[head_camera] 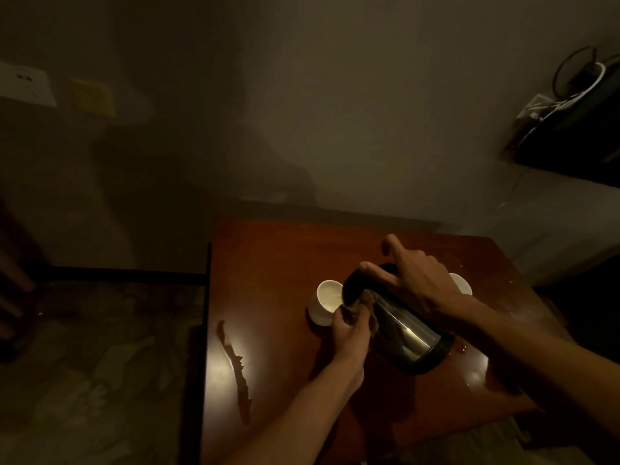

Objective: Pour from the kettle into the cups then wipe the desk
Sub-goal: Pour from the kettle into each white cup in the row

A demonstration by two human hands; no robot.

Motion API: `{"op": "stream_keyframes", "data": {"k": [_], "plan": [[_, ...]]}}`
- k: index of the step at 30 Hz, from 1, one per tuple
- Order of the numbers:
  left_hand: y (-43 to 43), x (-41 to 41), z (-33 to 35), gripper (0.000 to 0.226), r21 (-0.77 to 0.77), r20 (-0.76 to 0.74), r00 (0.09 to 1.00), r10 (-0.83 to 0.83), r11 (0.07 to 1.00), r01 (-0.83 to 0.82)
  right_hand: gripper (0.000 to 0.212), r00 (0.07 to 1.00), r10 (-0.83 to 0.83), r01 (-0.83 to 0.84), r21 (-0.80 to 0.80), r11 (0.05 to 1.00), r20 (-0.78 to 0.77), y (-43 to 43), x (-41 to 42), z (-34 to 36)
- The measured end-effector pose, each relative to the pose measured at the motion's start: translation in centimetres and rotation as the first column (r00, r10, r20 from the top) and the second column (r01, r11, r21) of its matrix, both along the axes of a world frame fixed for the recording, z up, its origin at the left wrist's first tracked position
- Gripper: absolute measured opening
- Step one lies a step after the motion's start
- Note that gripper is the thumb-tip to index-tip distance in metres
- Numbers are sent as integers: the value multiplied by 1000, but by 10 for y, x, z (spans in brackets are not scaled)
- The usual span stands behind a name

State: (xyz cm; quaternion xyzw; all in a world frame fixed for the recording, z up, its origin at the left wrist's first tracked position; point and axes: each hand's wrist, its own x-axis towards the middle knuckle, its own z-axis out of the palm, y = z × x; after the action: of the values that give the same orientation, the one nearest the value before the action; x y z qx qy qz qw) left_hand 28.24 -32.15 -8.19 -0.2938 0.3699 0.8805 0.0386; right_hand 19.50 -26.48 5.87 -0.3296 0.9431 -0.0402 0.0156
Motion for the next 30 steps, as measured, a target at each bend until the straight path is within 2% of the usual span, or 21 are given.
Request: {"op": "stream_keyframes", "data": {"k": [3, 8, 12, 16, 20, 23, 25, 28, 30], "plan": [[-1, -3, -1, 104, 35, 5, 1000, 12, 999, -12, 71, 1000, 12, -13, 41, 999, 2, -6, -1, 3], [-1, -6, -1, 81, 75, -14, 999, 35, 997, -34, 70, 999, 47, -46, 73, 996, -6, -12, -3, 7], [-2, -5, 0, 76, 61, -16, 999, 36, 998, -35, 67, 997, 65, -62, 97, 993, -35, -14, -2, 8], [-6, -2, -1, 86, 19, -27, 999, 29, 999, -29, 78, 994, 101, -97, 116, 989, -33, -13, -1, 7], [-11, 3, 0, 77, -65, -53, 999, 12, 998, -15, 80, 989, 138, -130, 139, 982, -56, -12, 0, 7], [-12, 5, 1, 94, -148, -61, 997, 45, 988, -54, 75, 985, 151, -137, 145, 980, -86, -11, 0, 5], [-11, 7, 1, 98, -178, -83, 995, 60, 981, -74, 76, 985, 147, -132, 157, 979, -88, -11, 1, 4], [-11, 11, 4, 93, -186, -102, 993, 66, 979, -84, 77, 984, 156, -139, 181, 974, -83, -12, 3, 3], [-9, 13, 6, 79, -186, -104, 991, 86, 977, -104, 78, 982, 166, -145, 203, 968, -93, -13, 5, 2]]}}
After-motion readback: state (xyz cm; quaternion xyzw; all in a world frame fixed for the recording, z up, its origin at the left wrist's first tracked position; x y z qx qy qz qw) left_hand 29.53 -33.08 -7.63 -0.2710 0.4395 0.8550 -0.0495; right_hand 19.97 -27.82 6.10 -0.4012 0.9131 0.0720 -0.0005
